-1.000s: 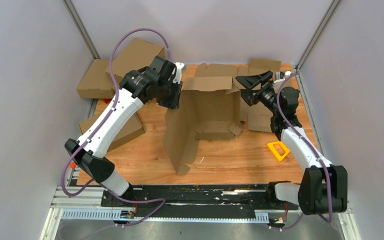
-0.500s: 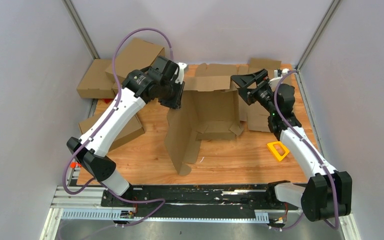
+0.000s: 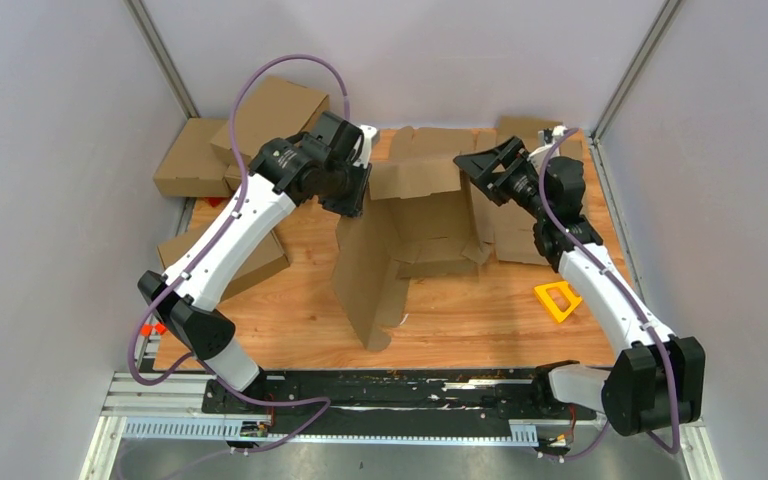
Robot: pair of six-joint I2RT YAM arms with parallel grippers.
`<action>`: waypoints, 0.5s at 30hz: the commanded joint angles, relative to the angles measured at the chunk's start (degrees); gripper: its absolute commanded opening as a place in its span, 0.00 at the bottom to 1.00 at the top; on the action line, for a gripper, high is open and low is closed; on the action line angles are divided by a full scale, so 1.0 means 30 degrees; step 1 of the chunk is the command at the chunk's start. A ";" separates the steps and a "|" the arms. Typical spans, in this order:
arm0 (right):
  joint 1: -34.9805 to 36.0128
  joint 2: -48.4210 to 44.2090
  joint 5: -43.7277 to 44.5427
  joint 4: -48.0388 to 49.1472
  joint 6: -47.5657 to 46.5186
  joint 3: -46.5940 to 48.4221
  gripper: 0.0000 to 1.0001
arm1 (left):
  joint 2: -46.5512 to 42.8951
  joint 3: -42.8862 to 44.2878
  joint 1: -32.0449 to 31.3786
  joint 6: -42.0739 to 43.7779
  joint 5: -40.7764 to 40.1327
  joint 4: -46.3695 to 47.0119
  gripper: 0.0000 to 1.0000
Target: Fold the paper box
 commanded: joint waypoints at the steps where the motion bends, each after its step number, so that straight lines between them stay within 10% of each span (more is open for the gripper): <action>1: 0.0186 0.0299 -0.0570 -0.0982 -0.1321 0.0166 0.77 | -0.0074 0.0855 -0.0316 -0.0084 0.0279 0.0550 0.25; 15: 0.0215 0.0492 -0.0466 -0.1079 -0.1111 0.0427 0.62 | 0.0538 0.1461 -0.1200 -0.0246 0.0080 0.0607 0.24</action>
